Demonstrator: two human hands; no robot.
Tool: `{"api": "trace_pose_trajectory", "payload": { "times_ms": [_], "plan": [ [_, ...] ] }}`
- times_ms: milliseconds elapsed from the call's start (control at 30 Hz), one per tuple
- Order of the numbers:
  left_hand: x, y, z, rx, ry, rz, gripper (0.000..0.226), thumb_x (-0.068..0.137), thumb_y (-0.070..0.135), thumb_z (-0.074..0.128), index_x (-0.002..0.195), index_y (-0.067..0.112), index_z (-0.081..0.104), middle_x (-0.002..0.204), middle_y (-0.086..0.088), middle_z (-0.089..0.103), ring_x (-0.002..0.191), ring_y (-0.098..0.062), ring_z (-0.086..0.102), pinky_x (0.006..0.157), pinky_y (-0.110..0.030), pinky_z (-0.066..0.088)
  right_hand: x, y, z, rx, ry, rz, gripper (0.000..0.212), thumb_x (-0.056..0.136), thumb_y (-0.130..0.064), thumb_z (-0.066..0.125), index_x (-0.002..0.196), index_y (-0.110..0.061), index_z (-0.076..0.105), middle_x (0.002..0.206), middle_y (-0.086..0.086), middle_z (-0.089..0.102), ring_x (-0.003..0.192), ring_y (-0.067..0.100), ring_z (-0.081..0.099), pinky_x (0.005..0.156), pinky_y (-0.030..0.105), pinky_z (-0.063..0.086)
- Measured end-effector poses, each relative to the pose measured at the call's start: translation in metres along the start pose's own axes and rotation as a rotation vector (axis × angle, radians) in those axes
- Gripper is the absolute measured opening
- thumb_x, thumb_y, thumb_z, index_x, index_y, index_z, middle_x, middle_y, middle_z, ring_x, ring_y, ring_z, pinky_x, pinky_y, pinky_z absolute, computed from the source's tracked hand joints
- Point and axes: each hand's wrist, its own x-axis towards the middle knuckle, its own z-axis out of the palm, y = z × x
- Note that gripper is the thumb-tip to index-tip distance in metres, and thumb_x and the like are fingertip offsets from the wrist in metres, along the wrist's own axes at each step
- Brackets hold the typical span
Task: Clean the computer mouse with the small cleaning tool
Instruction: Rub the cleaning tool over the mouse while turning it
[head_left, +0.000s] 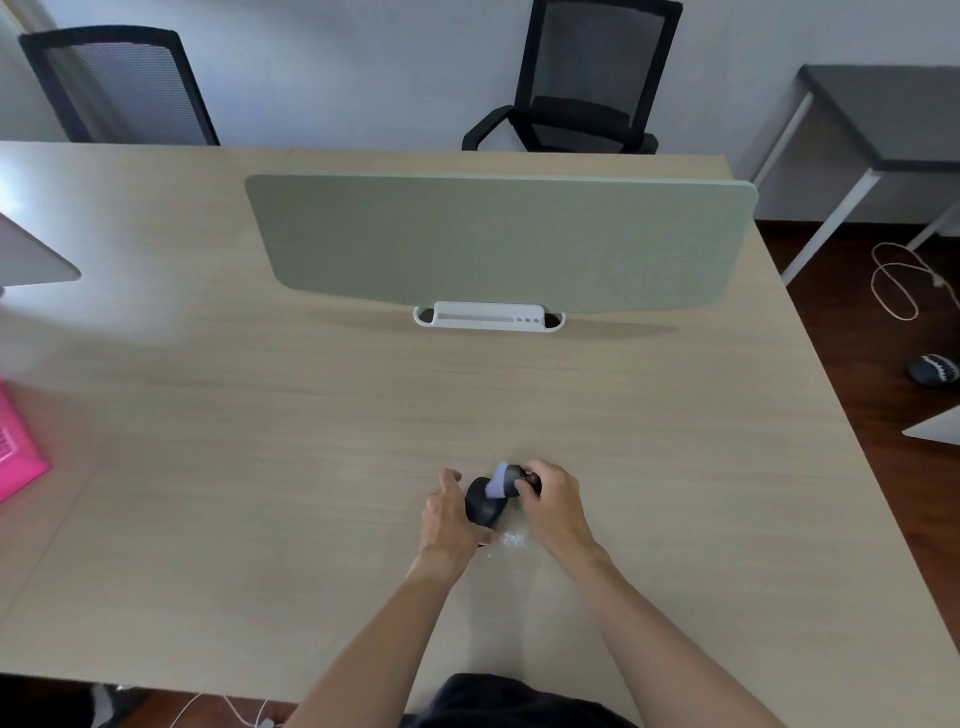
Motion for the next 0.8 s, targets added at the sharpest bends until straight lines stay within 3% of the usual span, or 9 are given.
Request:
{"api": "trace_pose_trajectory", "payload": {
  "times_ms": [133, 200, 267, 367, 500, 567, 700, 800],
  "plan": [
    [0.001, 0.000, 0.000, 0.059, -0.004, 0.036, 0.095, 0.056, 0.010, 0.089, 0.134, 0.012, 0.034, 0.112, -0.008, 0.059, 0.101, -0.027, 0.058, 0.077, -0.035, 0.055, 0.004, -0.002, -0.005, -0.172, -0.030, 0.010, 0.014, 0.087, -0.008, 0.049, 0.073, -0.007, 0.051, 0.073, 0.005, 0.055, 0.066, 0.024, 0.049, 0.056, 0.037, 0.042],
    [0.001, 0.000, 0.000, 0.077, -0.011, 0.050, 0.092, 0.060, 0.009, 0.087, 0.135, 0.014, 0.033, 0.111, -0.007, 0.058, 0.099, -0.026, 0.057, 0.074, -0.033, 0.052, 0.009, -0.011, -0.008, -0.199, -0.018, -0.013, 0.017, 0.086, -0.007, 0.049, 0.069, -0.008, 0.045, 0.069, 0.003, 0.049, 0.062, 0.022, 0.042, 0.053, 0.033, 0.034],
    [-0.001, -0.002, 0.001, 0.121, 0.002, 0.104, 0.080, 0.066, 0.013, 0.083, 0.131, 0.018, 0.037, 0.108, -0.006, 0.058, 0.093, -0.023, 0.055, 0.074, -0.032, 0.051, 0.011, -0.019, -0.008, -0.109, -0.025, 0.004, 0.015, 0.086, -0.007, 0.051, 0.072, -0.009, 0.052, 0.068, -0.001, 0.050, 0.064, 0.018, 0.044, 0.053, 0.026, 0.034],
    [-0.005, -0.008, 0.003, 0.291, 0.022, 0.213, 0.061, 0.079, 0.026, 0.072, 0.131, 0.024, 0.042, 0.110, -0.005, 0.053, 0.099, -0.024, 0.052, 0.085, -0.031, 0.048, 0.008, -0.021, -0.003, 0.027, -0.107, 0.092, 0.010, 0.088, -0.010, 0.055, 0.081, -0.011, 0.063, 0.068, -0.008, 0.053, 0.067, 0.013, 0.050, 0.055, 0.014, 0.034],
    [-0.005, -0.016, 0.002, 0.391, -0.024, 0.269, 0.072, 0.083, 0.033, 0.067, 0.145, 0.026, 0.032, 0.119, -0.007, 0.049, 0.109, -0.025, 0.048, 0.091, -0.026, 0.041, 0.003, -0.007, -0.001, -0.034, -0.002, 0.159, 0.018, 0.087, -0.006, 0.052, 0.070, -0.009, 0.052, 0.065, -0.001, 0.051, 0.068, 0.023, 0.049, 0.055, 0.027, 0.036],
    [-0.002, -0.020, -0.001, 0.416, -0.060, 0.276, 0.082, 0.077, 0.031, 0.070, 0.147, 0.026, 0.028, 0.115, -0.008, 0.049, 0.107, -0.026, 0.049, 0.087, -0.025, 0.041, 0.003, -0.007, -0.005, -0.048, 0.053, 0.156, 0.015, 0.087, -0.006, 0.051, 0.074, -0.004, 0.058, 0.072, 0.004, 0.058, 0.071, 0.025, 0.053, 0.062, 0.035, 0.041],
    [0.003, -0.022, -0.007, 0.444, -0.122, 0.265, 0.092, 0.072, 0.027, 0.074, 0.149, 0.027, 0.025, 0.116, -0.007, 0.047, 0.108, -0.027, 0.051, 0.084, -0.026, 0.042, 0.001, -0.015, -0.008, 0.136, -0.069, 0.239, 0.016, 0.081, -0.011, 0.058, 0.078, 0.004, 0.062, 0.068, 0.002, 0.053, 0.064, 0.019, 0.046, 0.057, 0.029, 0.037],
    [0.008, -0.017, -0.014, 0.428, -0.131, 0.234, 0.095, 0.064, 0.032, 0.083, 0.145, 0.027, 0.033, 0.110, -0.006, 0.048, 0.104, -0.028, 0.054, 0.083, -0.034, 0.049, -0.002, -0.015, -0.005, 0.153, -0.145, 0.272, 0.020, 0.081, -0.015, 0.060, 0.082, 0.005, 0.064, 0.069, 0.003, 0.052, 0.063, 0.017, 0.044, 0.054, 0.026, 0.035]
  ]
}}
